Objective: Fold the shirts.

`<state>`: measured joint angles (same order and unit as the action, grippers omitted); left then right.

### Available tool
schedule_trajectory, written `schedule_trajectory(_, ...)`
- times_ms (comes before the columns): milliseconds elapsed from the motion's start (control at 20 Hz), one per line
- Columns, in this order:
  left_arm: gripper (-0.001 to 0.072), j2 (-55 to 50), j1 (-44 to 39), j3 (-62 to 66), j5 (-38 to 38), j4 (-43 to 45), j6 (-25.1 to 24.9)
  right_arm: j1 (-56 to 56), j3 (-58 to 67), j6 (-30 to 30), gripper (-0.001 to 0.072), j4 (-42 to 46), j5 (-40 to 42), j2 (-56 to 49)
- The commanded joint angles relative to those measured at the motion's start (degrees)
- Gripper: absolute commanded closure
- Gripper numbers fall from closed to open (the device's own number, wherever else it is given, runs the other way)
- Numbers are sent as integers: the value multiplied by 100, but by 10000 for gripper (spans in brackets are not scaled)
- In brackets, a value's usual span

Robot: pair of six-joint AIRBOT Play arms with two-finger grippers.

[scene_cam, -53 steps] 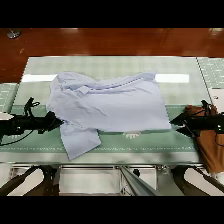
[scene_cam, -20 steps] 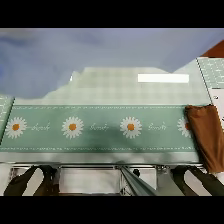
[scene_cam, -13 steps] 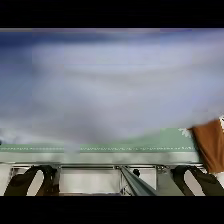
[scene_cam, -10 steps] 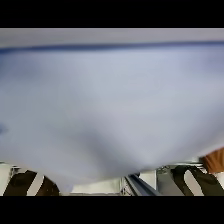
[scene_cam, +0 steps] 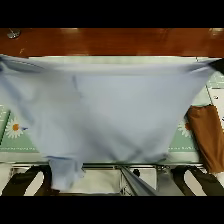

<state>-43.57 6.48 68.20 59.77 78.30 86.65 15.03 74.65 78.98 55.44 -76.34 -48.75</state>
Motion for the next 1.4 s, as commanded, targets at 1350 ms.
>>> schedule_trajectory(1350,665,-4323,566,-170,984,-1272,-691,-415,1049,-168,692,713,-192,-5204)
